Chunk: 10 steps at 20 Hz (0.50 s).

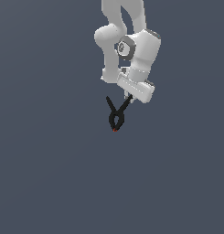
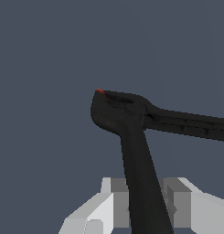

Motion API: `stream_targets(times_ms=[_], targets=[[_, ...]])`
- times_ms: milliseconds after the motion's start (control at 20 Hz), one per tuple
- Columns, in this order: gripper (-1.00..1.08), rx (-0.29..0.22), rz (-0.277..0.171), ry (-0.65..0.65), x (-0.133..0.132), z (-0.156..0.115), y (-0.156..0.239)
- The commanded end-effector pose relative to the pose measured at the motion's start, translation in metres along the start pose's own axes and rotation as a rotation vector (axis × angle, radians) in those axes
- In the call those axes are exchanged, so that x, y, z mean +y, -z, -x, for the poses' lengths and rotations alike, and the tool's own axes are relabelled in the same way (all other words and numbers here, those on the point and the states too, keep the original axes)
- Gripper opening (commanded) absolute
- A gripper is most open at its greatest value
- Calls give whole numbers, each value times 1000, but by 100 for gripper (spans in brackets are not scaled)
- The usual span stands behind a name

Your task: Pick up the object and move it to a goal position.

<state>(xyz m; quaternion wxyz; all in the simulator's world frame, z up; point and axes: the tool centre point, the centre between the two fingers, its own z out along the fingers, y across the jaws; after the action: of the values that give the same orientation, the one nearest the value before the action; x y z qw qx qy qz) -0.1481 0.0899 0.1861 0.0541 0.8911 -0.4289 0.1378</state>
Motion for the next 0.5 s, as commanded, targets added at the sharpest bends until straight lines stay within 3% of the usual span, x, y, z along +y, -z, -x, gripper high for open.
stream_targets(times_ms=[0,450], targets=[[-100,1,-2,0,1,-2,4],[-100,0,0,0,2,-8,11]])
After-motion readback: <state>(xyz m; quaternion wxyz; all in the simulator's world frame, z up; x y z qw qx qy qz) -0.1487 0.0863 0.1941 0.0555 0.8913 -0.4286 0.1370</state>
